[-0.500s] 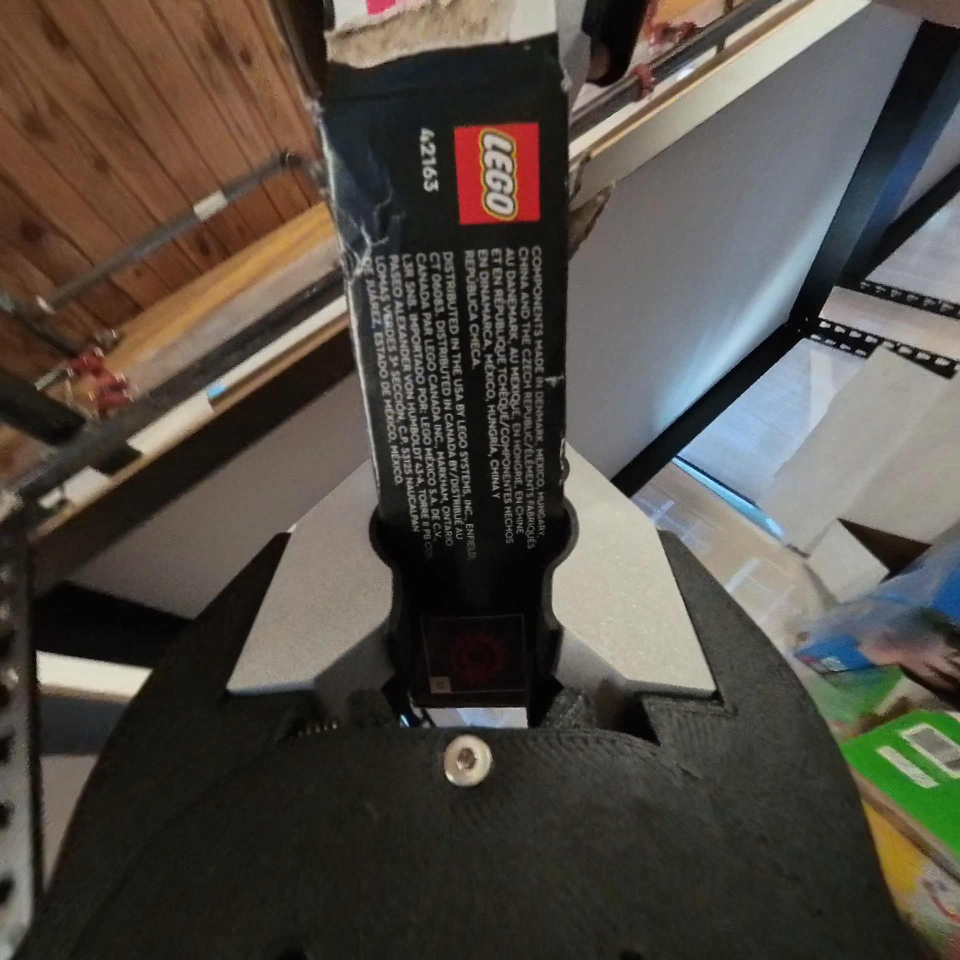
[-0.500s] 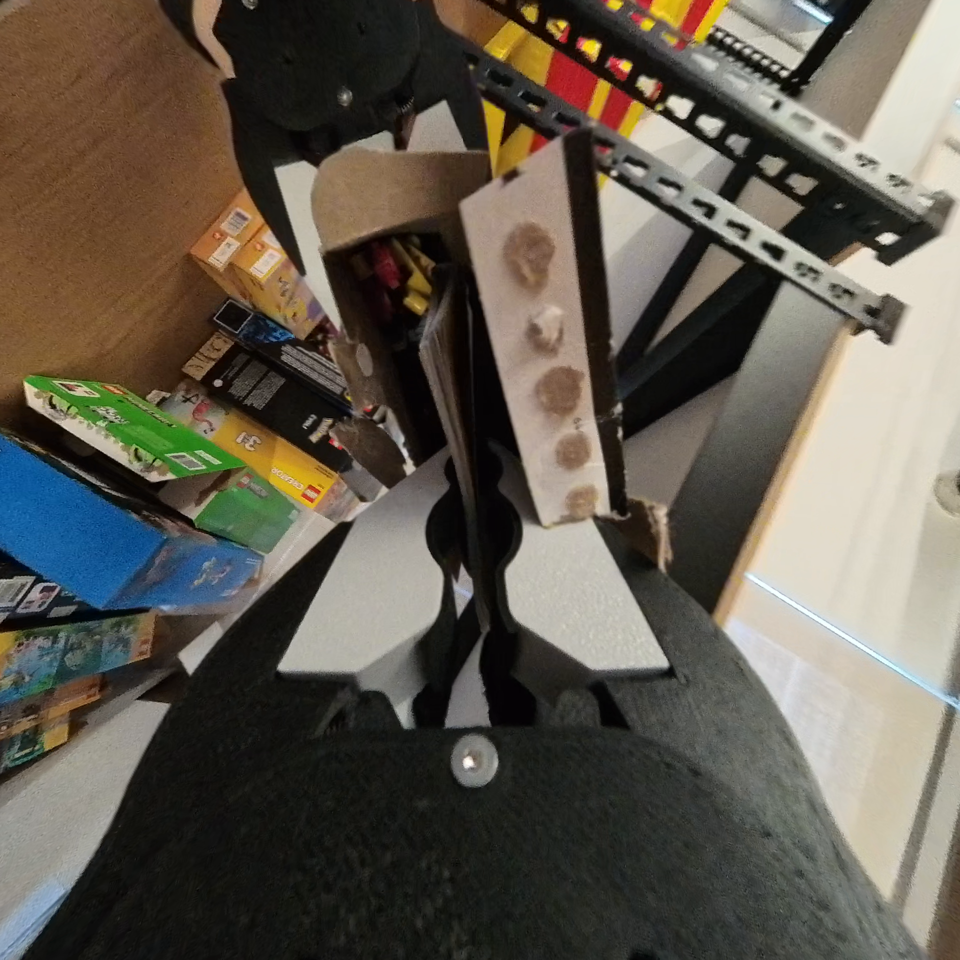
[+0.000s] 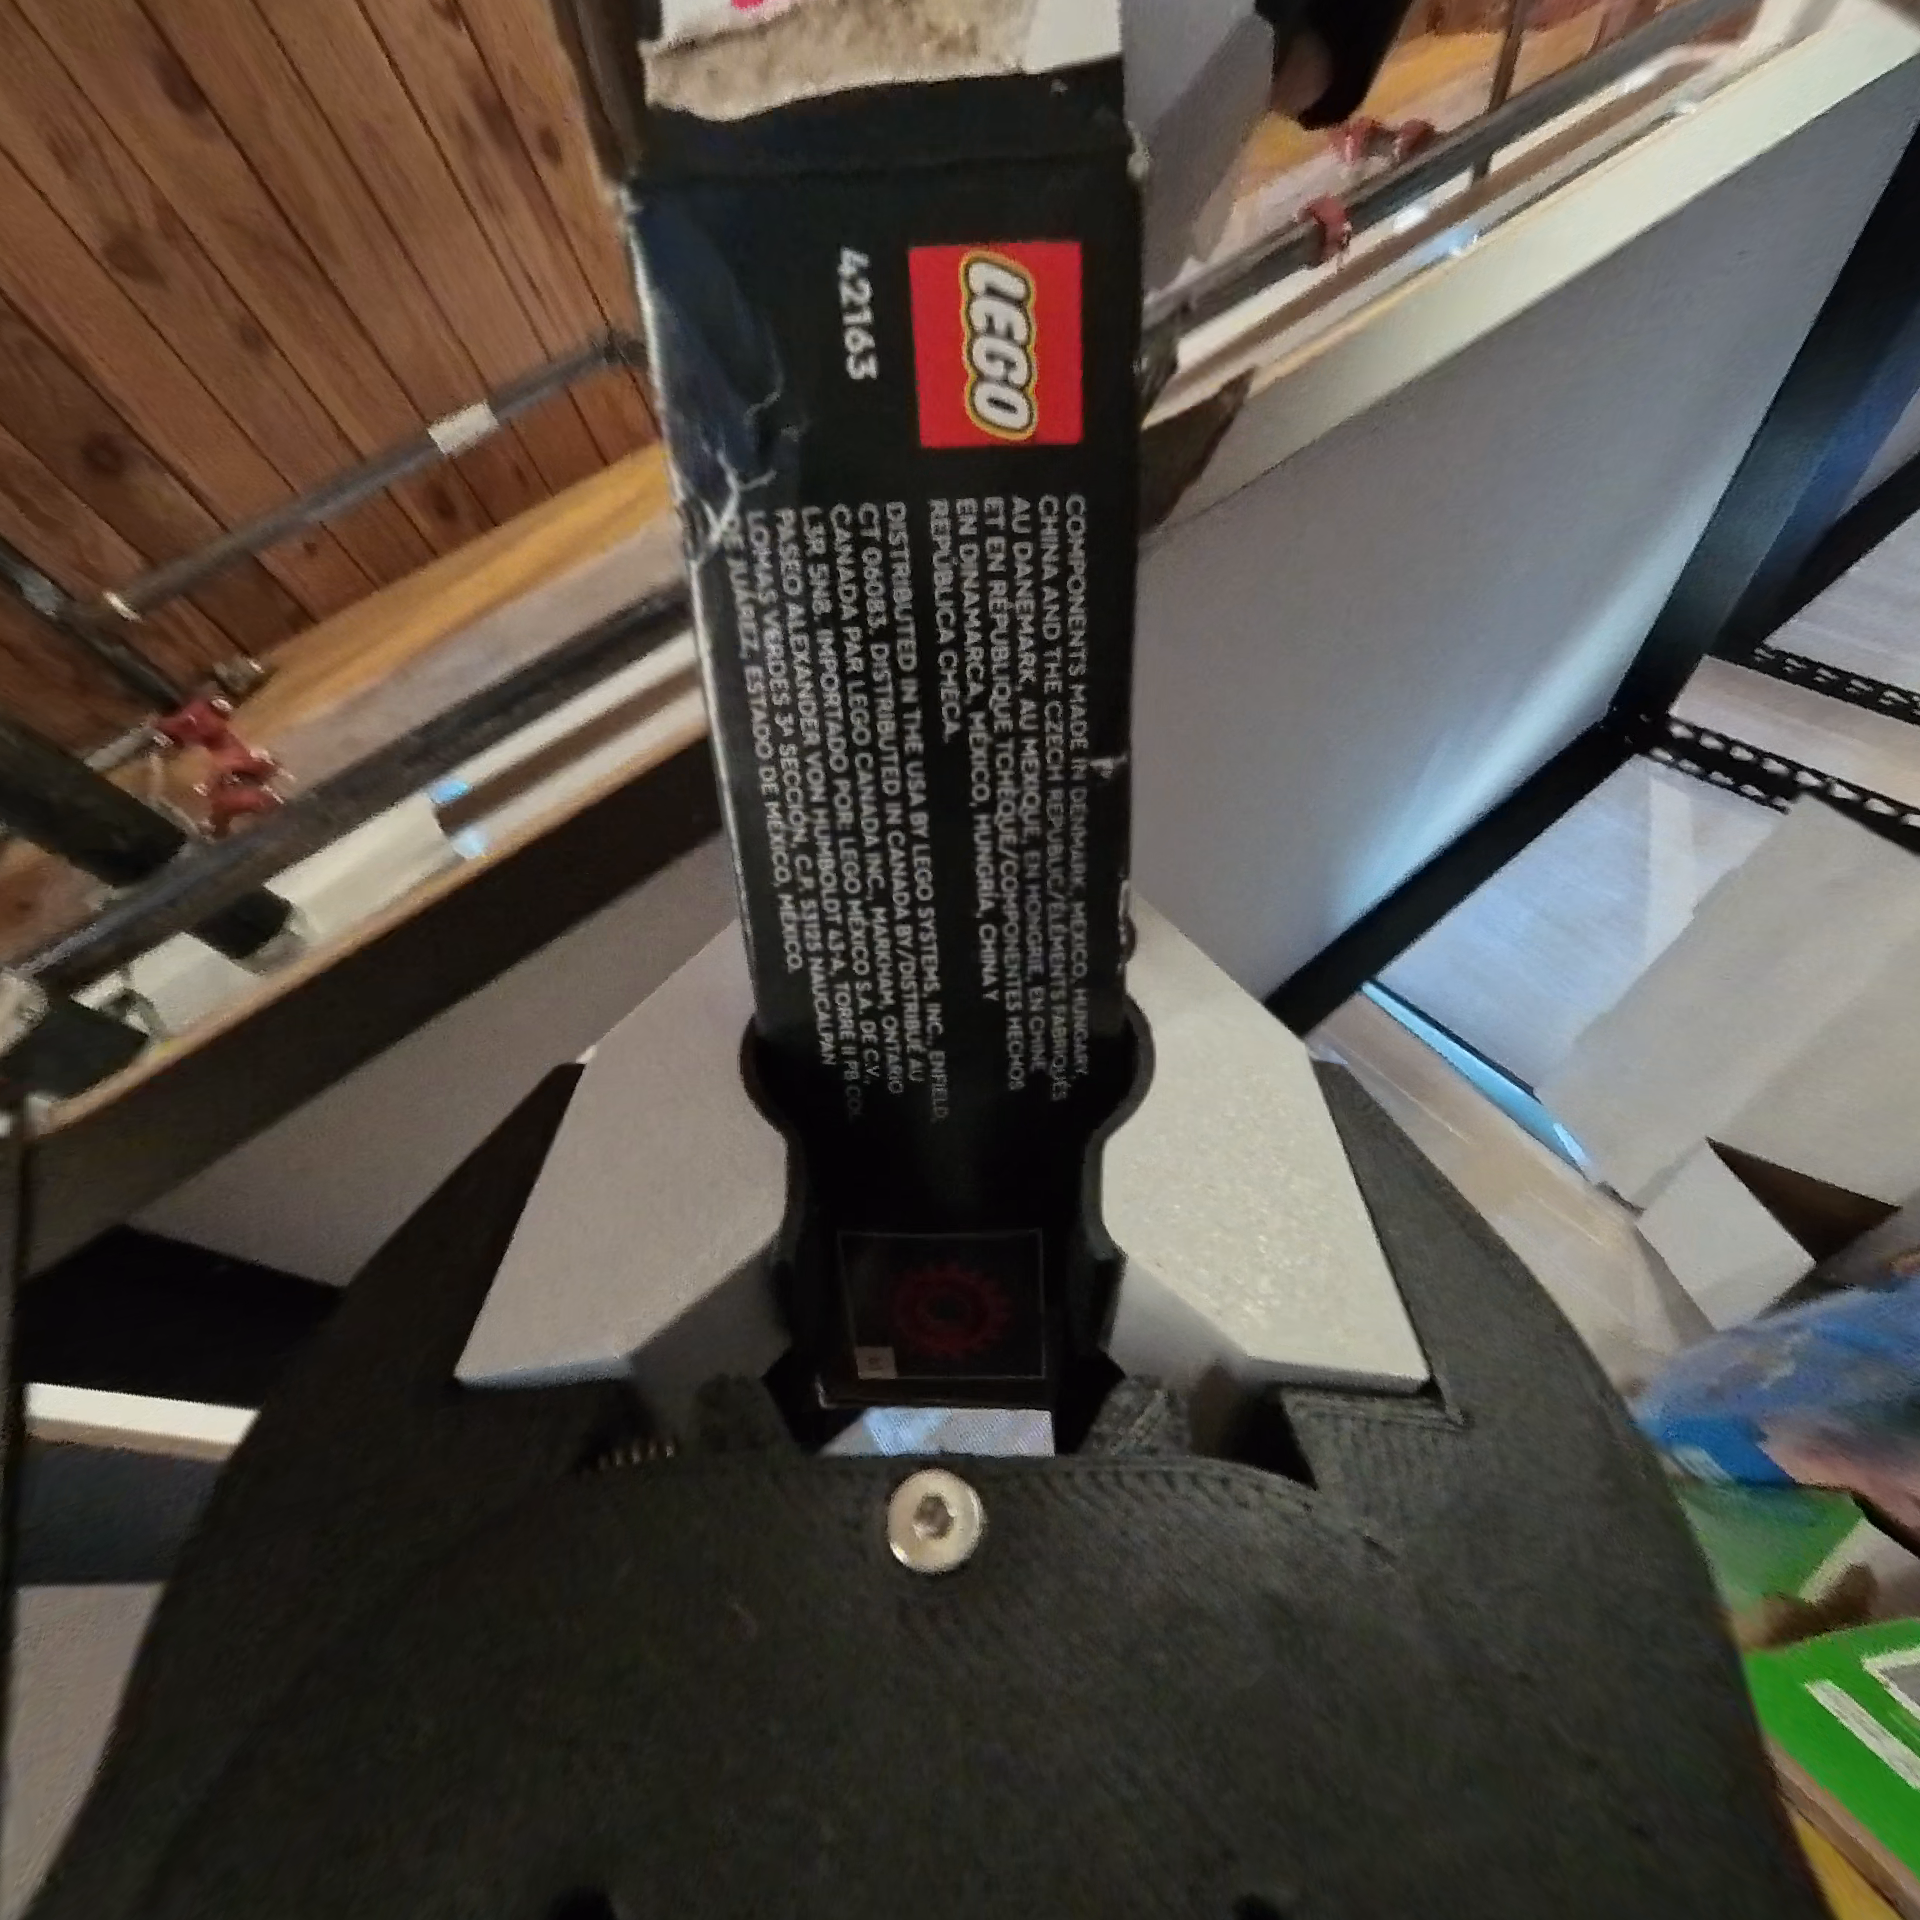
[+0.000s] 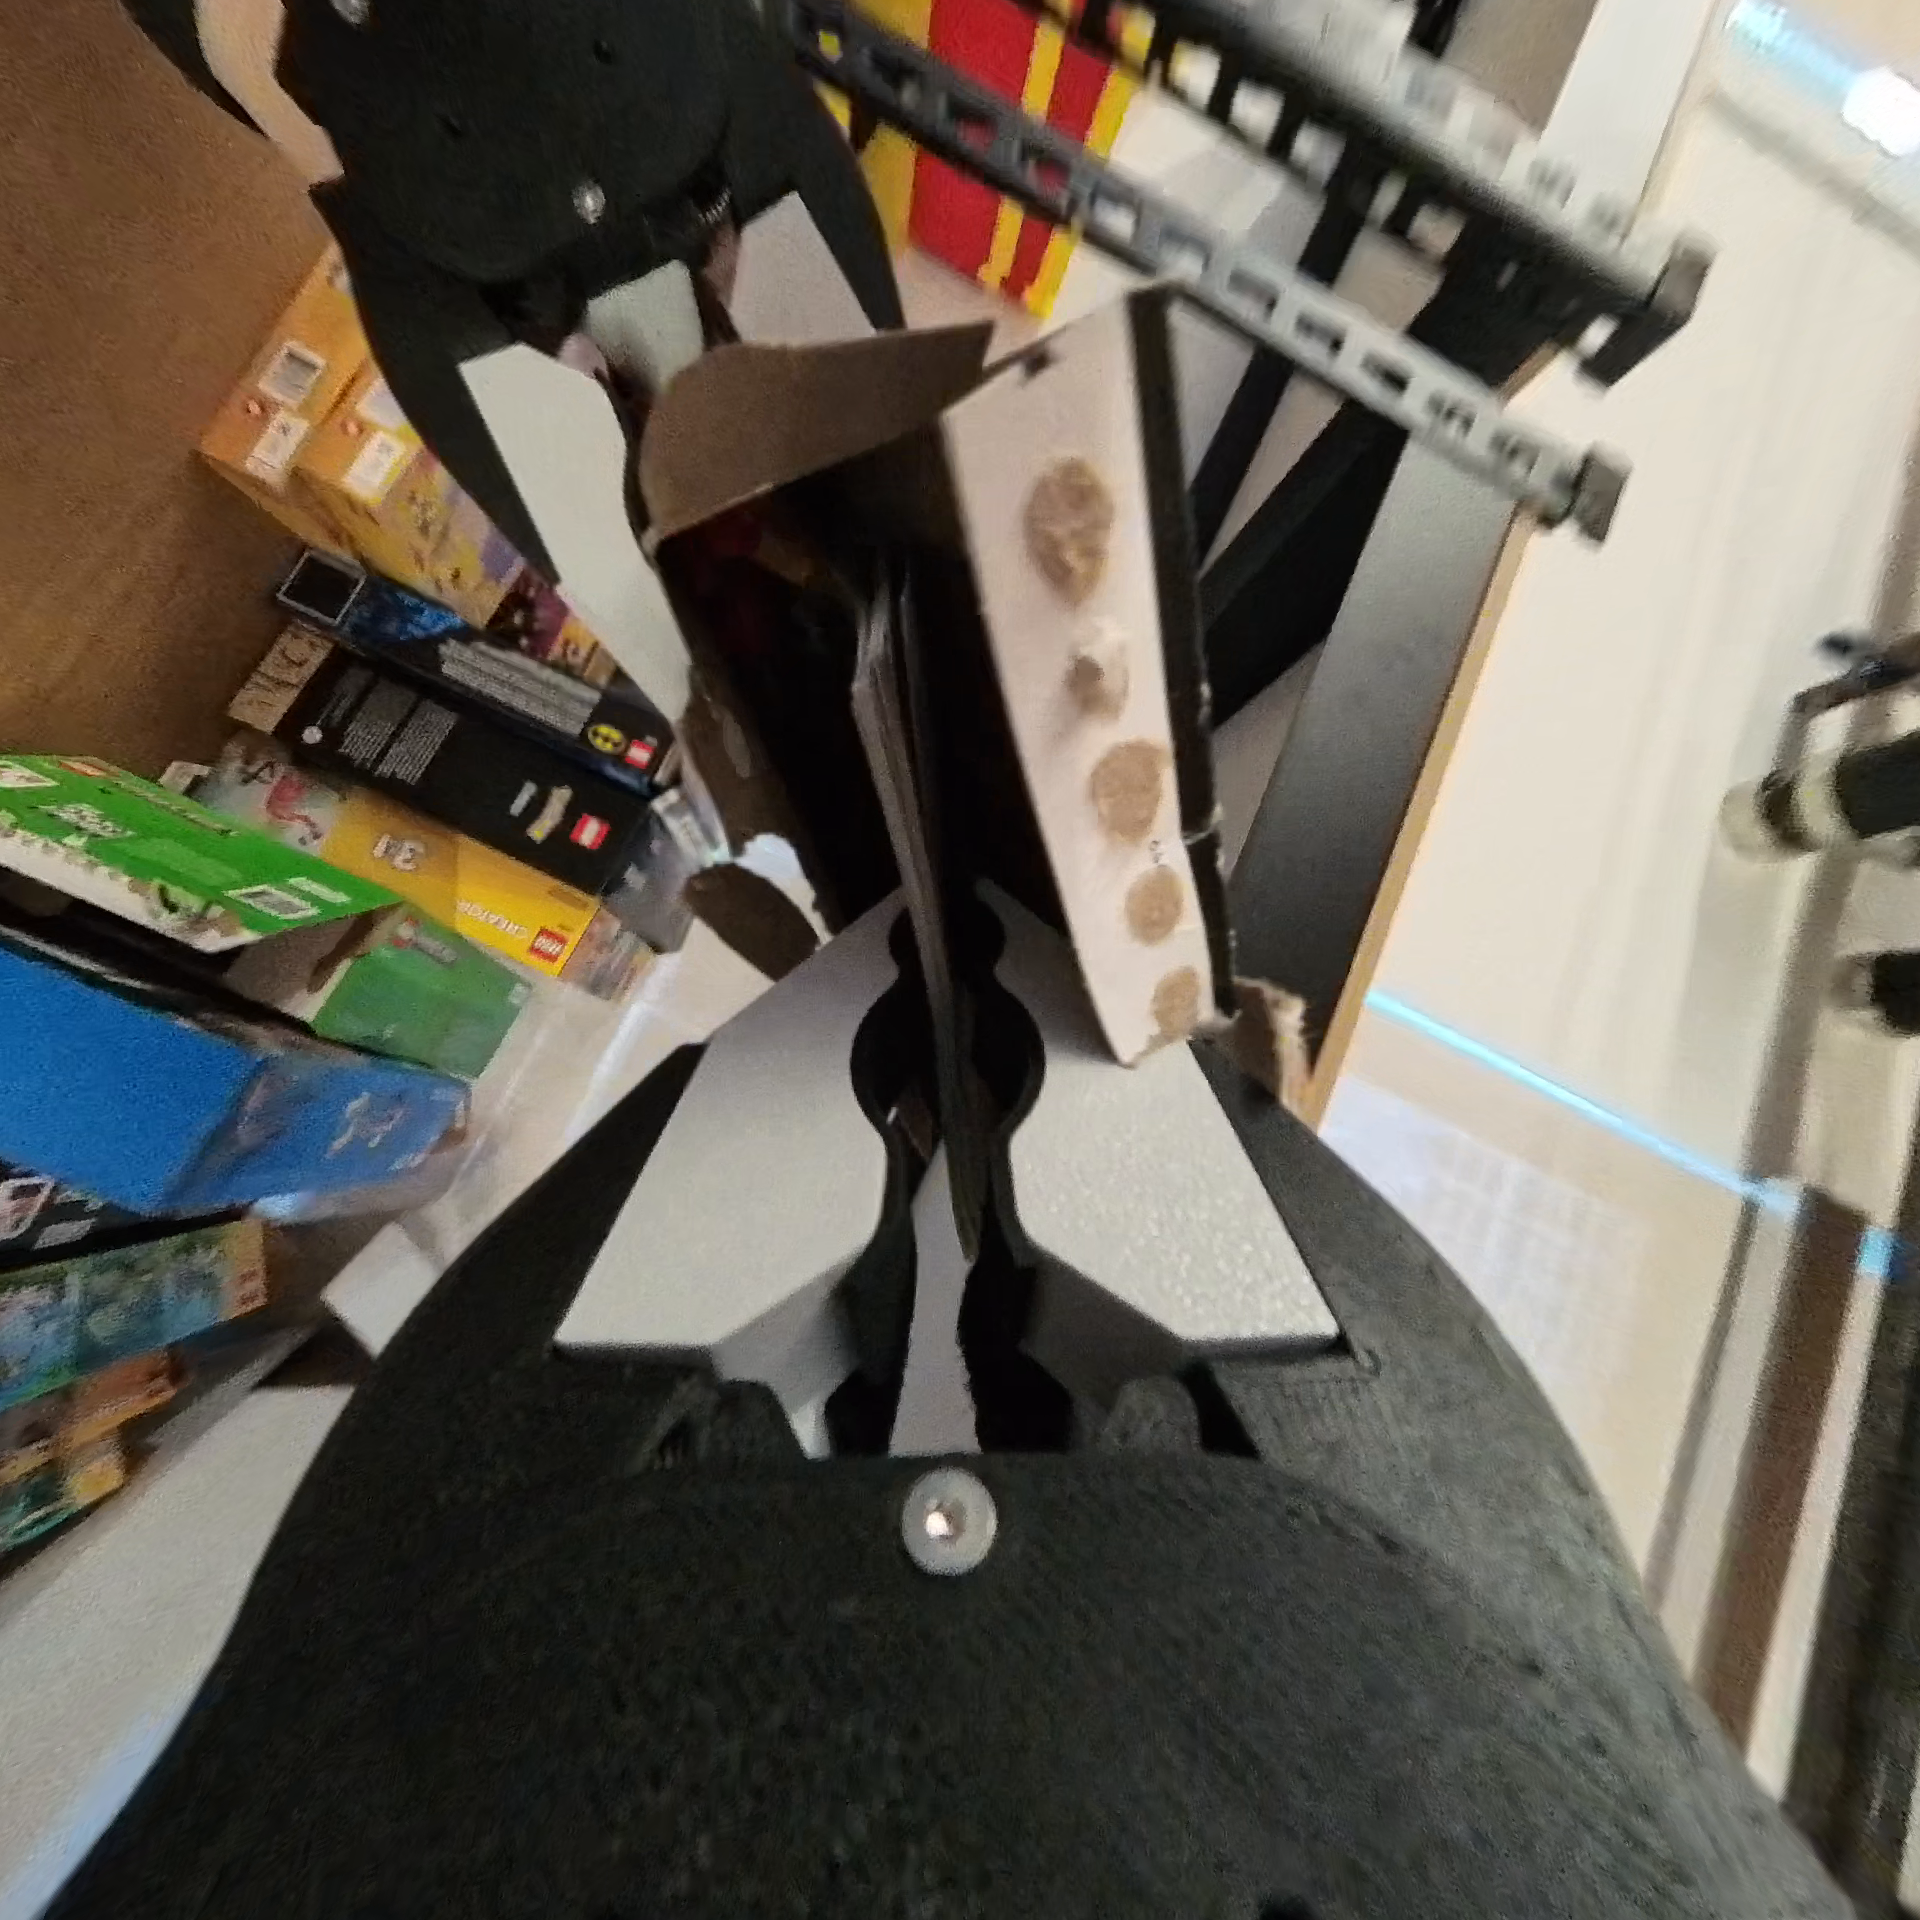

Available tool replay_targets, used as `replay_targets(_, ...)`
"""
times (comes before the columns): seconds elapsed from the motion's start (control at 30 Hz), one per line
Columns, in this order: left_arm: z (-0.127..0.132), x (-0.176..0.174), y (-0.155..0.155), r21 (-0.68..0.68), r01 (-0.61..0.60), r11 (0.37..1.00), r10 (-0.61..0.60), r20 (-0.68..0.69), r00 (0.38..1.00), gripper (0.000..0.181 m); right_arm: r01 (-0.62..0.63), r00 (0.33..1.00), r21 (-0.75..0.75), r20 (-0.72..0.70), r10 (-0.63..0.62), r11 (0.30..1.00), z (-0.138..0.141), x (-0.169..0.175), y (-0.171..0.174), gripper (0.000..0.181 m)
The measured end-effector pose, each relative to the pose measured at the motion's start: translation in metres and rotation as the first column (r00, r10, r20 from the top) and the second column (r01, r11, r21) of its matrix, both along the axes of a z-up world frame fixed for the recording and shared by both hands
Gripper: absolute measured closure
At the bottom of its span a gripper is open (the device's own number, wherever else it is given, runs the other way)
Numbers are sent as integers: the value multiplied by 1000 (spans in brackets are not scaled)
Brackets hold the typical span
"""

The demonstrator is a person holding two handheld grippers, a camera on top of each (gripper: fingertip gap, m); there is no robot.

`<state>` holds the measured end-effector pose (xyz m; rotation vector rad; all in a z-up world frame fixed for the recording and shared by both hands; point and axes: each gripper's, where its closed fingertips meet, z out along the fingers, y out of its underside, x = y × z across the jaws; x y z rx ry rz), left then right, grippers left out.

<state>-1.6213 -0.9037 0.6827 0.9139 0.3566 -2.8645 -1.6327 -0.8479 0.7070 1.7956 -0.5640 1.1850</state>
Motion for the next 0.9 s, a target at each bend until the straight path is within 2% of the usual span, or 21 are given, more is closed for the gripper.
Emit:
replay_targets(0.07,-3,2,17,-57,10,998,-11,-21,1000,129,-67,998,17,-5,67,998,-6,6,13,180)
replay_targets(0.17,-2,0,4,3,16,1000,-16,-14,1000,129,7,999,-20,35,-6,1000,7,2,-3,180)
replay_targets(0.2,-1,2,0,17,10,1000,-10,-16,1000,129,-1,999,-33,36,2,999,7,3,-2,180)
replay_targets(0.3,-1,7,15,-27,29,999,-30,-35,999,128,-64,997,-11,39,64,998,2,5,9,180)
replay_targets(0.43,-2,5,13,-20,14,1000,-15,-31,999,128,-37,998,-36,53,39,999,5,1,5,180)
replay_targets(0.53,-3,6,26,-65,9,998,-12,-43,999,128,-97,994,-12,57,98,995,0,4,15,180)
replay_targets(0.6,-1,6,18,-55,13,998,-16,-44,999,128,-63,995,23,77,61,998,3,3,1,180)
replay_targets(0.67,0,6,0,21,32,999,-31,-40,999,128,-20,997,3,75,20,1000,2,-1,-9,179)
replay_targets(0.77,-7,7,11,-43,22,999,-24,-43,999,129,-99,993,17,58,98,995,-6,2,4,180)
replay_targets(0.83,-7,7,1,-35,10,999,-12,-43,999,129,-52,996,42,81,48,998,-2,0,-9,180)
replay_targets(0.9,-7,4,3,-22,22,999,-23,-35,999,129,-61,996,2,66,61,998,-4,0,-3,180)
